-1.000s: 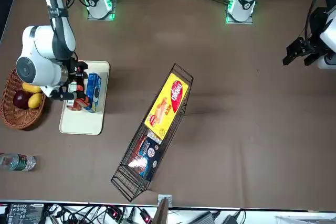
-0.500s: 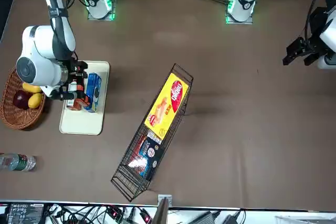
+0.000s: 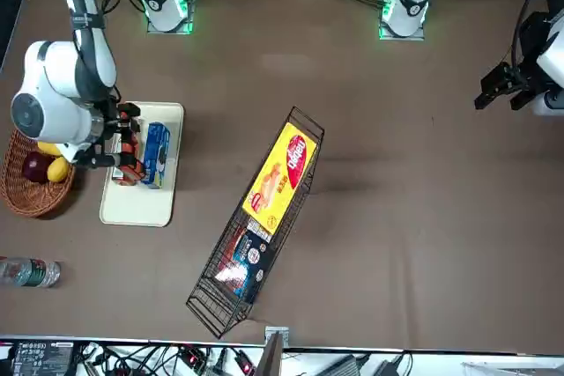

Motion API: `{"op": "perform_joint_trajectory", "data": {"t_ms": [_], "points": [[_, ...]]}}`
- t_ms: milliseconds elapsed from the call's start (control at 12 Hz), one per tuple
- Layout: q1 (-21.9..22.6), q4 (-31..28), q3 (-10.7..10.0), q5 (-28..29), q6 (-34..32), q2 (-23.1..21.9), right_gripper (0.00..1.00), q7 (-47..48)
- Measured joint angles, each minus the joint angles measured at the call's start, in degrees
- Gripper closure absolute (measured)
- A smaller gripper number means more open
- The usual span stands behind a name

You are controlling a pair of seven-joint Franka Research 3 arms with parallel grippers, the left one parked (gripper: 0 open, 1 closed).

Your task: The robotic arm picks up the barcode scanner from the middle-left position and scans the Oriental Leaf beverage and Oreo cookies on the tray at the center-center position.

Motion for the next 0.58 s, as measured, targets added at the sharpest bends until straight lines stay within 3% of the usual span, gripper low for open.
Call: {"op": "perform_joint_trajectory", "data": {"t_ms": [583], "points": [[-2.98,0.01,-0.02,-0.02,0.00,-0.01,0.58,-3.07]]}}
